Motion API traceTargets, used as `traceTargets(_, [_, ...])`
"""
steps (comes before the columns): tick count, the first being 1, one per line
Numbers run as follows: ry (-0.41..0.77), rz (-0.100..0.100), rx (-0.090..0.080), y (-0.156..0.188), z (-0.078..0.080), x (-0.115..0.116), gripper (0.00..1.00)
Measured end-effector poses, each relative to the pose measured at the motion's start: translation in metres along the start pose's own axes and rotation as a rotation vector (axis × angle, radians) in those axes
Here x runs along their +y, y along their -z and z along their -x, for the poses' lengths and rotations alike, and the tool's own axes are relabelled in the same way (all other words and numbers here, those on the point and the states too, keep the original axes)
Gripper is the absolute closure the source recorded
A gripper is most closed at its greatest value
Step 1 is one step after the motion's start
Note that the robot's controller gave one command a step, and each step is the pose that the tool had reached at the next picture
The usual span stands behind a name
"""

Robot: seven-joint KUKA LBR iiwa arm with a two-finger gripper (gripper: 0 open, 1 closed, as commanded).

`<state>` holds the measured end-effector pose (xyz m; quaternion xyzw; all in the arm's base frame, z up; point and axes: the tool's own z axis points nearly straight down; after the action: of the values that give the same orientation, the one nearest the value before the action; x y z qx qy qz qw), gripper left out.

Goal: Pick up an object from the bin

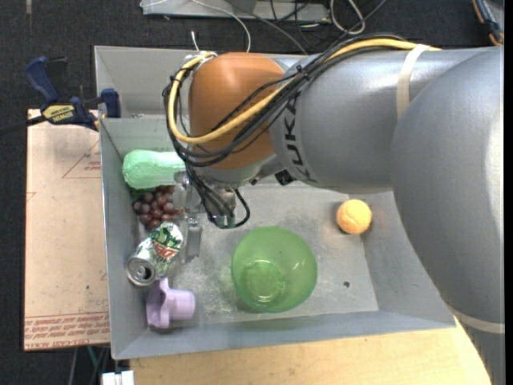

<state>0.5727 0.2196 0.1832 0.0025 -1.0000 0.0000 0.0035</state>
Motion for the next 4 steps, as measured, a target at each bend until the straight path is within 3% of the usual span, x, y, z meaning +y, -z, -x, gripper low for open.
traceTargets(1, [-0.005, 0.001, -0.007, 0.005, 0.002, -0.001, 0.00])
traceTargets(2, [0.460, 0.003, -0.010, -0.110, 0.028, 0.020, 0.00])
traceTargets(3, [0.375, 0.003, -0.014, -0.055, 0.027, 0.018, 0.00])
traceTargets(4, [0.584, 0.004, -0.005, -0.084, 0.017, 0.014, 0.00])
